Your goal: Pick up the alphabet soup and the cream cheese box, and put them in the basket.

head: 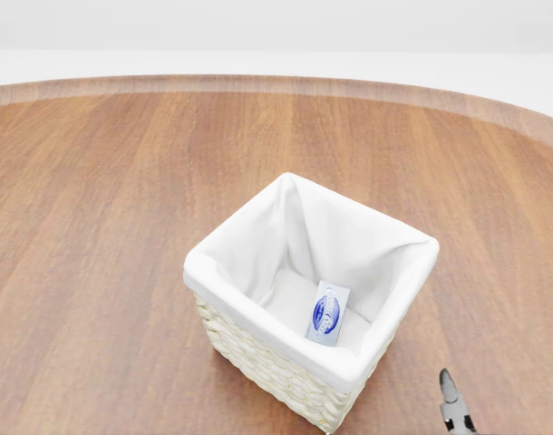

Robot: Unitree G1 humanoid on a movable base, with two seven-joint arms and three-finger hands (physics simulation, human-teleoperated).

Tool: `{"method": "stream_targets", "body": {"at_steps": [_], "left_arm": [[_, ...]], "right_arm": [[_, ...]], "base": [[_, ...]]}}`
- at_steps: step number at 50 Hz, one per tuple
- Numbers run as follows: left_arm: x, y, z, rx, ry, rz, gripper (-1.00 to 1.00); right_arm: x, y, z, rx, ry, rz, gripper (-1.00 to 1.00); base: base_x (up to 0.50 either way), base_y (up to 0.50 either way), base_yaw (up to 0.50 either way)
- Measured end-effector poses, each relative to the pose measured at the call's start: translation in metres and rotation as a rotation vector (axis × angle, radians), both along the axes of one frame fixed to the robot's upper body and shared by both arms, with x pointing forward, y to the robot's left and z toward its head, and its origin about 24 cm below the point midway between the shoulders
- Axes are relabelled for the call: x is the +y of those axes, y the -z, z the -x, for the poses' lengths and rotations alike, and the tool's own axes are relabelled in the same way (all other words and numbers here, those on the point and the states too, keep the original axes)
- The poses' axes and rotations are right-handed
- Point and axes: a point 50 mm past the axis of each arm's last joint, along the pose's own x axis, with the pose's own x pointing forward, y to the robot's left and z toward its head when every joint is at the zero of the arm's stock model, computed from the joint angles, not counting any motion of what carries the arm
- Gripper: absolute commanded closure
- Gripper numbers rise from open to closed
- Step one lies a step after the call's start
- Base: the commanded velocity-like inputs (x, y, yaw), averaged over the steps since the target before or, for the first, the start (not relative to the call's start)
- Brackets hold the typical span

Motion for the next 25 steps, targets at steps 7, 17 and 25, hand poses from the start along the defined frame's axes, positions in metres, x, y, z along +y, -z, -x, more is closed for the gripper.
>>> {"method": "stream_targets", "body": {"at_steps": [7, 17, 25], "left_arm": [[0.0, 0.0, 0.0, 0.0, 0.001, 0.002, -1.0], [0.0, 0.001, -0.001, -0.002, 0.004, 0.005, -1.0], [0.0, 0.002, -0.001, -0.002, 0.006, 0.005, -1.0]], "right_arm": [[0.0, 0.004, -0.002, 0.013, -0.002, 0.011, -1.0], [0.001, 0.01, -0.005, 0.027, -0.003, 0.023, -1.0], [0.003, 0.015, -0.006, 0.044, -0.009, 0.034, -1.0]], "base": [[0.0, 0.0, 0.0], [0.0, 0.0, 0.0], [0.0, 0.0, 0.0]]}}
